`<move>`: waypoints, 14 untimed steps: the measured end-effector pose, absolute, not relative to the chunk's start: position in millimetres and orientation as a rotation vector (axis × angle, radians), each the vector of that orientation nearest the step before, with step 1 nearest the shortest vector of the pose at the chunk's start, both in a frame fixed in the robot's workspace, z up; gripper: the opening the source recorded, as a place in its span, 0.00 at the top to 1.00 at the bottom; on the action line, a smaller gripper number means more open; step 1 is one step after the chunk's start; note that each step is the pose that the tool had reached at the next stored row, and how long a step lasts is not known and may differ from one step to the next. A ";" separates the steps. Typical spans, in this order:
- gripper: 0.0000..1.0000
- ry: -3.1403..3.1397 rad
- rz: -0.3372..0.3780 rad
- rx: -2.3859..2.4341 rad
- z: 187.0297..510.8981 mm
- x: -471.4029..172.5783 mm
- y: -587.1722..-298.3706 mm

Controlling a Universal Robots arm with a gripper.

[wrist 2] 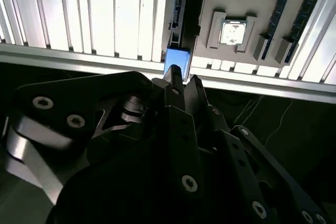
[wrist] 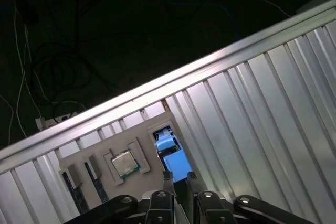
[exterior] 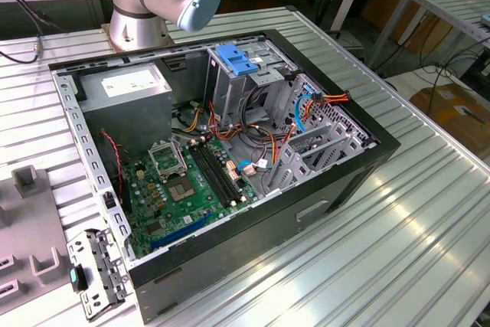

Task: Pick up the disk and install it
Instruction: 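Pick up the disk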

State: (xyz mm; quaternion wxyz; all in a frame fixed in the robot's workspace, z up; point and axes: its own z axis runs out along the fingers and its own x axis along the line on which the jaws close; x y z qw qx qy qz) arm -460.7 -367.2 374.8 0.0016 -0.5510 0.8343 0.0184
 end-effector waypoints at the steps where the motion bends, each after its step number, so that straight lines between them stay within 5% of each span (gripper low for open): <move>1: 0.75 2.602 0.058 -1.754 373.9 -460.7 -367.2; 14: 0.59 2.471 0.055 -1.936 367.9 -461.0 -367.3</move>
